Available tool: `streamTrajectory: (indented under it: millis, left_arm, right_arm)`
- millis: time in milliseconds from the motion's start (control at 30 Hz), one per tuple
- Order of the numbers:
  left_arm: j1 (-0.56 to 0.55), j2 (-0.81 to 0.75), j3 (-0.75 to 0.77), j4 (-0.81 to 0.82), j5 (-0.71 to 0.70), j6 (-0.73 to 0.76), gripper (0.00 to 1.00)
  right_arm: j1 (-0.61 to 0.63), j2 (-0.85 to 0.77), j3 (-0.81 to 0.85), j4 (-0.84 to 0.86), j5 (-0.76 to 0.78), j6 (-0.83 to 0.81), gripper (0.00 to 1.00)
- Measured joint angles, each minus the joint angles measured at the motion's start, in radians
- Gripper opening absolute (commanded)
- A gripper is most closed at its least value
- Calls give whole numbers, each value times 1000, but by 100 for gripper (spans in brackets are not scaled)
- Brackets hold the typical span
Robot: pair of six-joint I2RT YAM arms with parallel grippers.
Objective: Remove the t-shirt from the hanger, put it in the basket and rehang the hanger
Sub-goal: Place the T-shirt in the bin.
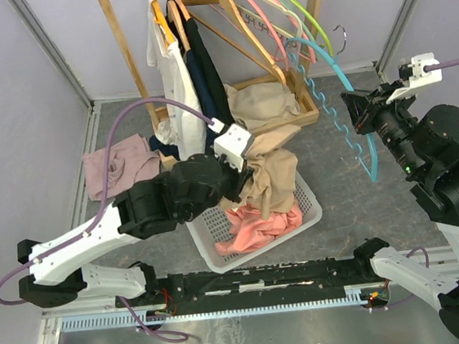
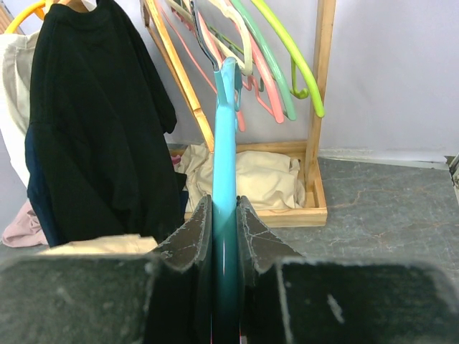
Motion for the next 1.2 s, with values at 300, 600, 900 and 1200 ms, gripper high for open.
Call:
streamTrajectory:
  millis: [300, 600, 900, 1200]
  left_arm:
    - [0, 8, -195, -31, 14, -137, 3]
    - [0, 69, -354, 50, 6, -214, 3]
    - [18, 156, -481, 167, 55, -259, 3]
    - [100, 266, -555, 264, 155, -291, 3]
  right_arm:
    - [0, -9, -21, 15, -4, 2, 1]
    - [0, -13, -35, 22, -8, 5, 1]
    - [0, -20, -42, 24, -8, 8, 1]
    - [0, -34, -59, 21, -12, 8, 1]
